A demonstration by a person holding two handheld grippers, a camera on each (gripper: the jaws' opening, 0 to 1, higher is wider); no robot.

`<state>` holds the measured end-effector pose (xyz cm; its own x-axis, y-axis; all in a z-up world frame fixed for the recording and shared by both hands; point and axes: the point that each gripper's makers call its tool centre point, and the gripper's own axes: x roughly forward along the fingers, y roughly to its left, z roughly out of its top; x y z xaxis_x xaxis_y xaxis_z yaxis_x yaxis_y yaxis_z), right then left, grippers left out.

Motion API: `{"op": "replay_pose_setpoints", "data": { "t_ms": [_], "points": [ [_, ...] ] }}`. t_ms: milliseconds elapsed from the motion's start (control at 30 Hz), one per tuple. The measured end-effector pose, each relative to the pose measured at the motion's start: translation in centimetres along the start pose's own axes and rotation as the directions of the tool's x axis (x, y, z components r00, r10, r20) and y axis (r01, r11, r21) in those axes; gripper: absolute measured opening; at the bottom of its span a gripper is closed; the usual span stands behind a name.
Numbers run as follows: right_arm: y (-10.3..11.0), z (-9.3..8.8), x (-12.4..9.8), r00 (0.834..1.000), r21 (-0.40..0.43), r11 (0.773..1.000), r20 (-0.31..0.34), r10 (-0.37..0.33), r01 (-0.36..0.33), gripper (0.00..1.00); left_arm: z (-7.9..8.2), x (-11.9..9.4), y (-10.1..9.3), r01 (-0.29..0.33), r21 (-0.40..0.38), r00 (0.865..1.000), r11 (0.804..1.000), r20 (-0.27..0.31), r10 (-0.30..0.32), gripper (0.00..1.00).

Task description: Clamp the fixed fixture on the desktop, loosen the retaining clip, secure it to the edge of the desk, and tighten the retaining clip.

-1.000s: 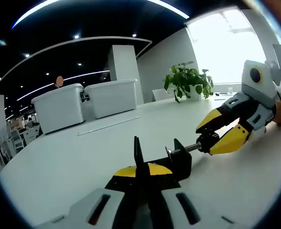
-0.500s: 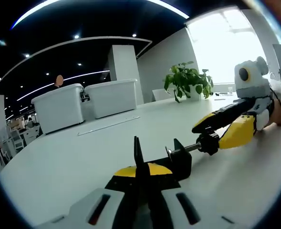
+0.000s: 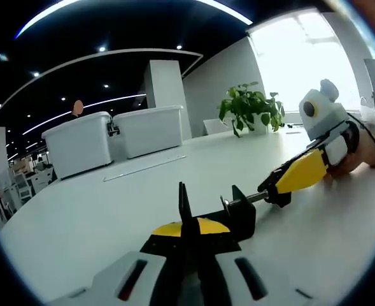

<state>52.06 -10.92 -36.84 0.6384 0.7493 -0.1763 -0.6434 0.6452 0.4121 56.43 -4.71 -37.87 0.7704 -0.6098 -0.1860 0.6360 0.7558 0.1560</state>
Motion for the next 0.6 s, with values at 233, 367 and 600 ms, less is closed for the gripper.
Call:
{"op": "replay_pose_setpoints", "data": {
  "t_ms": [233, 367, 600],
  "points": [
    [0.3, 0.1, 0.0, 1.0, -0.161, 0.987, 0.013, -0.013, 0.015, 0.25, 0.0, 0.0, 0.2, -0.001, -0.001, 1.0, 1.0, 0.0, 0.001, 0.05],
    [1.0, 0.3, 0.0, 0.999, -0.427, 0.903, 0.023, -0.043, 0.049, 0.25, -0.1, 0.1, 0.4, -0.001, -0.001, 1.0, 1.0, 0.0, 0.001, 0.05],
    [1.1, -0.4, 0.5, 0.991, -0.827, 0.553, 0.03, -0.129, 0.097, 0.25, -0.1, 0.3, 0.8, -0.001, -0.001, 1.0, 1.0, 0.0, 0.001, 0.05]
  ]
}}
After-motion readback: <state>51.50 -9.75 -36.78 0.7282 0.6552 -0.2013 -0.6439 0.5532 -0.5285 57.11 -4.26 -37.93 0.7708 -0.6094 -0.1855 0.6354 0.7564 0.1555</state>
